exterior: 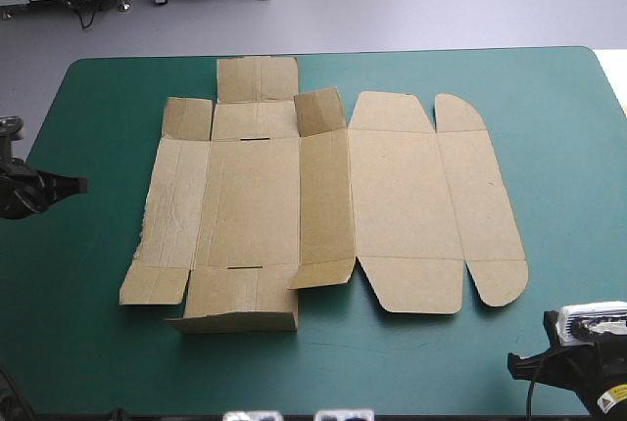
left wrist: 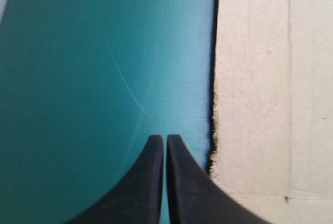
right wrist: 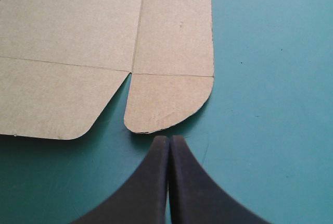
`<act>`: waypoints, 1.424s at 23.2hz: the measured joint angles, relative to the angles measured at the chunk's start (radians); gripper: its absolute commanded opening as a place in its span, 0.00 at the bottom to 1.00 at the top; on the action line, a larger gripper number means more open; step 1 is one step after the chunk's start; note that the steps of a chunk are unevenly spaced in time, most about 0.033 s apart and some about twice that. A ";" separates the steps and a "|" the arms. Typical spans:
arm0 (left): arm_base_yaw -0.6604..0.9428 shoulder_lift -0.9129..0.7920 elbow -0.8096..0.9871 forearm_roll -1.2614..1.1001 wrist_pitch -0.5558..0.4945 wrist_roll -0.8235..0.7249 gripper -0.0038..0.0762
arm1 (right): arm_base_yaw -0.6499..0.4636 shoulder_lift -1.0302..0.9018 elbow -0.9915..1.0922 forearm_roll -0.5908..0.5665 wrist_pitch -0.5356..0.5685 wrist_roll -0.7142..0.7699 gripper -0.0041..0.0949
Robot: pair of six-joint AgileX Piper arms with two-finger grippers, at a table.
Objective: Fold the box
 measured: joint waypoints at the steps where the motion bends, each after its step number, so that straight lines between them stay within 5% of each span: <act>1: 0.058 0.022 0.000 -0.082 0.025 0.044 0.07 | 0.000 0.000 0.000 -0.006 -0.002 -0.001 0.02; 5: 0.212 0.152 0.009 -0.332 0.141 0.193 0.07 | 0.000 0.000 0.000 -0.023 -0.003 -0.001 0.02; 12: 0.229 0.360 0.017 -0.417 0.150 0.317 0.08 | 0.000 0.000 0.000 -0.025 -0.005 -0.002 0.02; 14: 0.210 0.391 0.017 -0.347 0.149 0.311 0.21 | 0.000 0.000 0.000 -0.025 -0.005 -0.002 0.02; 16: 0.169 0.434 0.017 -0.306 0.148 0.273 0.47 | 0.000 0.000 0.000 -0.025 -0.005 -0.002 0.02; 18: 0.112 0.476 0.017 -0.297 0.144 0.242 0.56 | 0.000 0.000 0.000 -0.029 -0.005 -0.002 0.02; 24: -0.050 0.536 0.017 -0.302 0.140 0.215 0.58 | 0.000 0.000 0.000 -0.032 -0.005 -0.002 0.02; 33: -0.070 0.570 0.016 -0.342 0.140 0.163 0.58 | 0.000 0.000 0.000 -0.033 -0.005 -0.002 0.02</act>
